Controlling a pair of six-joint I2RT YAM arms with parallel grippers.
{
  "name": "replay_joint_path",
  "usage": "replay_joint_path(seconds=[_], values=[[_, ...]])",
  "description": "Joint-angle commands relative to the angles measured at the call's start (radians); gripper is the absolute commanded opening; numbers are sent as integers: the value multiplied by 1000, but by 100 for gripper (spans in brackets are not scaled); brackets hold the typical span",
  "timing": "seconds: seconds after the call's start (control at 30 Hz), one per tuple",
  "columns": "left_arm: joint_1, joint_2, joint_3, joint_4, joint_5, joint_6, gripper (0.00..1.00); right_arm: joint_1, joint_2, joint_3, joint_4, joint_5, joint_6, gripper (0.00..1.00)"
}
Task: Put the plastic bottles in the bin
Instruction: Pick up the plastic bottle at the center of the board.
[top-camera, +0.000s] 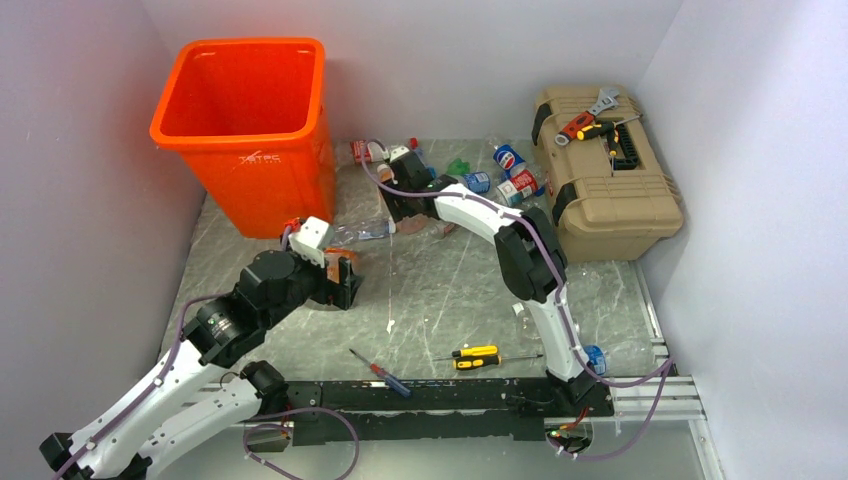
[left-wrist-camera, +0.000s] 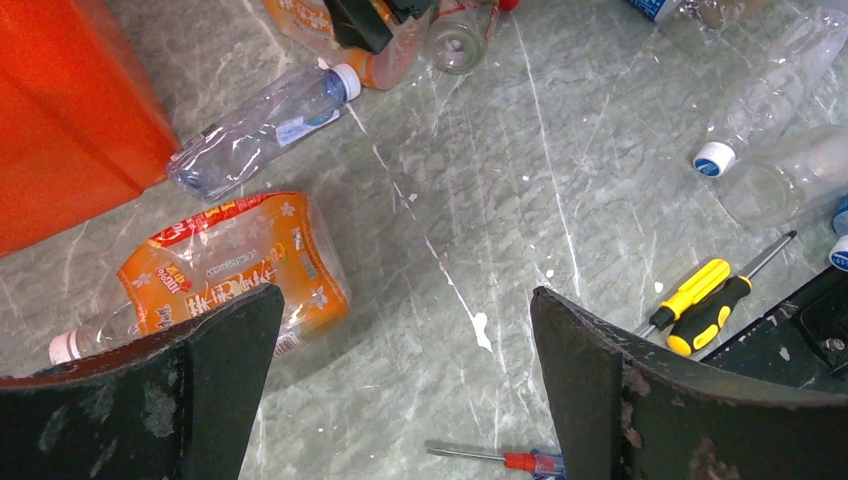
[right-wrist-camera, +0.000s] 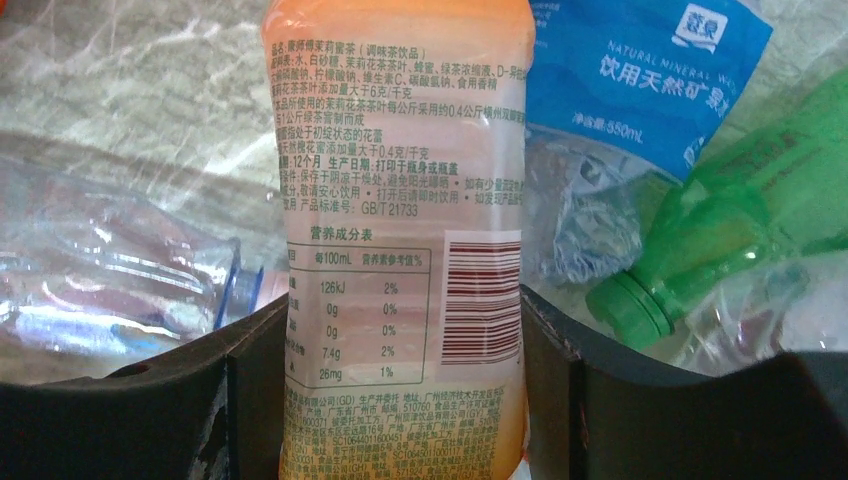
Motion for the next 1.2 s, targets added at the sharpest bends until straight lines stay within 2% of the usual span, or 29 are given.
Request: replay_joint_path(seconds=[0.0,0.2,0.3,0.37,0.53,0.7,0.87,1.03,1.17], values=[[2,-13,28,20,-31,-4,99,2,-154,-44,45,-8,15,54],[1,-59,18,33,-83,-10,99,25,-415,-194,85,35,54,50],[2,-105,-1,79,-99,-18,99,60,-614,-363,163,54,57,47],[1,-144,-27,146,-85,-39,99,101,-777,-531,264,57,30,47],[2,-184,-53,368,6,-132,100,206,-1204,-969,599,-113,0,44],[2,-55,57,535,280,-86,100,231,-1457,-1259,857,-275,103,38],[1,106,194,617,402,-198,100,231,-1590,-1458,1082,-331,204,36],[1,236,217,797,538,-328,100,233,-1615,-1581,1303,-340,297,35],[1,305,238,799,563,-369,99,233,-1610,-1620,1401,-337,338,35]])
